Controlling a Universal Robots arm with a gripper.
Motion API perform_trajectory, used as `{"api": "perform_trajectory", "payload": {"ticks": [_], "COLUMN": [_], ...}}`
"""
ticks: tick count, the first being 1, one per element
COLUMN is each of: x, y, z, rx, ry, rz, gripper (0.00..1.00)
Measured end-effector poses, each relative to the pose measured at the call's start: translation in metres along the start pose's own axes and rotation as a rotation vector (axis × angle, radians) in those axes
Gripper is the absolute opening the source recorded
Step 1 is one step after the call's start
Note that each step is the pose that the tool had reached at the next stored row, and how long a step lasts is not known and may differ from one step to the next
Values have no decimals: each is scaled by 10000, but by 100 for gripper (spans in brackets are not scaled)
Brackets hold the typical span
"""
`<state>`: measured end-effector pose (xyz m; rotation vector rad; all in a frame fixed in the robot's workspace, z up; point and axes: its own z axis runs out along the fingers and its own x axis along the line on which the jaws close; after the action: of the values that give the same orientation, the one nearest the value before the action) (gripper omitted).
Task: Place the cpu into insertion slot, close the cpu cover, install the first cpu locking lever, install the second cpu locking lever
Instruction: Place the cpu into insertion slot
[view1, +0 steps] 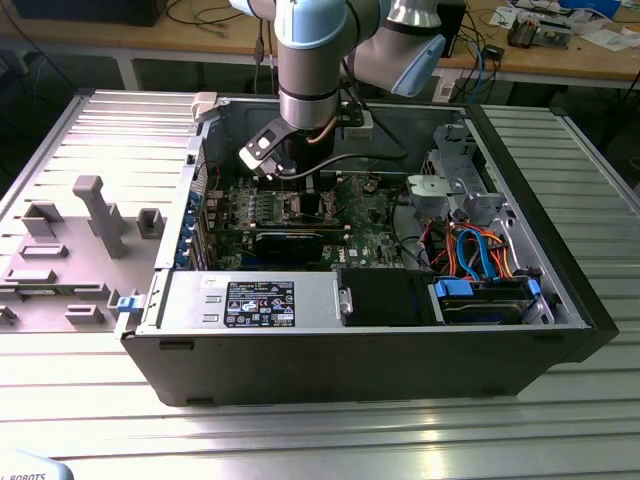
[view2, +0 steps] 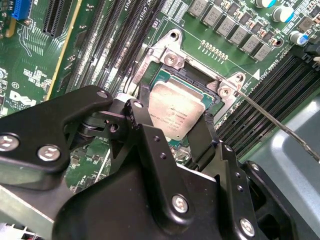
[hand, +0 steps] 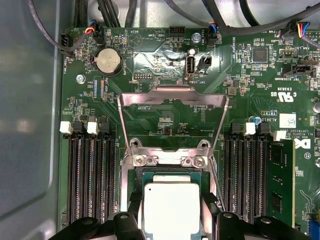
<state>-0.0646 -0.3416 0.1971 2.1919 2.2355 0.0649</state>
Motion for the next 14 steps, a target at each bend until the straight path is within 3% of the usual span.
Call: {"api": "perform_trajectory", "payload": {"ticks": [7, 8, 14], "x": [1, 1, 13], "y": [1, 0, 0], "z": [3, 2, 1], "rx": [-5, -3, -1], "ry": [7, 5, 0], "rz": [4, 5, 8], "gripper": [55, 62, 62]}}
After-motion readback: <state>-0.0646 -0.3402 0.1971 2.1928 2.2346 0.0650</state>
